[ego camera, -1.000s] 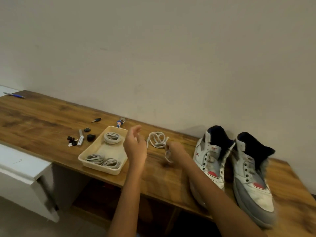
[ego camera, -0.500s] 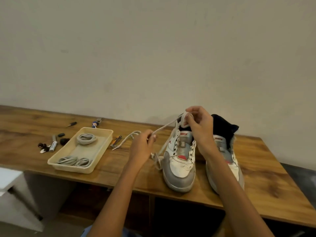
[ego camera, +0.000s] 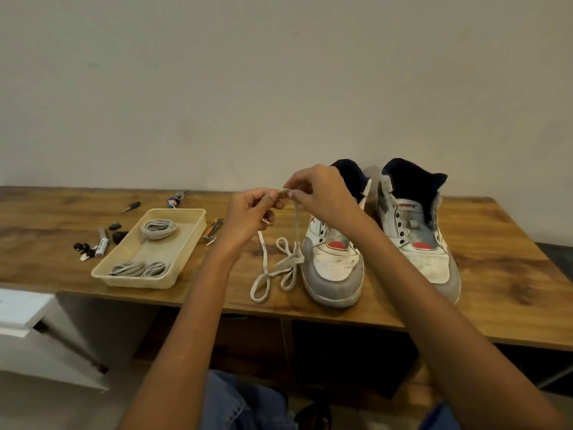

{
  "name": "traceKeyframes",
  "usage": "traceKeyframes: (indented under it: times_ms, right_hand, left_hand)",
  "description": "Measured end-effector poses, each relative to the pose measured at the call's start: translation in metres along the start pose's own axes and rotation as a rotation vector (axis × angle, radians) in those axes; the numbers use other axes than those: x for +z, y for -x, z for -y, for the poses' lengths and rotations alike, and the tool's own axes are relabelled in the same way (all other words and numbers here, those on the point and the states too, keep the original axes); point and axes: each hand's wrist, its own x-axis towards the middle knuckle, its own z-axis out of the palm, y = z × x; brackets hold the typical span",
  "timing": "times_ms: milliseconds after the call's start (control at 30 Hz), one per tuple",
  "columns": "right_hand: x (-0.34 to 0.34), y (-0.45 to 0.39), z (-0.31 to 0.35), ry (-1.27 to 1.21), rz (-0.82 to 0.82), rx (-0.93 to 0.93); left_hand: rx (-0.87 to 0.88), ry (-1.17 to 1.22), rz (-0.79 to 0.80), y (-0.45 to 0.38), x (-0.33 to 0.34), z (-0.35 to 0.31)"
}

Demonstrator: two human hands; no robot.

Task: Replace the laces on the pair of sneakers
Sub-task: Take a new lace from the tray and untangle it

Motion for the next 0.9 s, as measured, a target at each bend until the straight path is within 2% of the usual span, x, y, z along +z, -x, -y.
traceKeyframes:
  times_ms: [100, 200, 300, 533, 600, 700, 800, 900]
  right_hand:
    - [-0.002, 0.0, -0.002, -0.029, -0.053, 0.015]
    - [-0.002, 0.002, 0.001, -0.044, -0.074, -0.054]
    - [0.002, 0.005, 0.003, -0.078, -0.105, -0.125]
    - [0.013, 0.008, 0.006, -0.085, -0.179, -0.156]
    - [0.021, 0.011, 0.006, -0.098, -0.096, -0.081]
    - [0.034, 0.016, 0.006, -0.195, 0.173, 0.07]
    - [0.034, 0.014, 0.006, -0.309, 0.305, 0.174]
    - [0.021, 0.009, 0.008, -0.397, 0.373, 0.267]
  left_hand:
    - [-0.091, 0.018, 0.12, 0.004, -0.013, 0.001]
    - [-0.201, 0.104, 0.274, 0.009, -0.018, -0.002]
    - [-0.265, 0.241, 0.316, 0.01, -0.02, -0.005]
    - [-0.215, 0.428, 0.426, 0.008, -0.017, -0.008]
    - [-0.176, 0.534, 0.385, 0.006, -0.015, -0.01]
    - [-0.125, 0.704, 0.215, 0.001, -0.012, -0.011]
    - [-0.039, 0.547, 0.043, -0.006, -0.012, -0.004]
    - [0.014, 0.427, -0.008, -0.008, -0.013, -0.001]
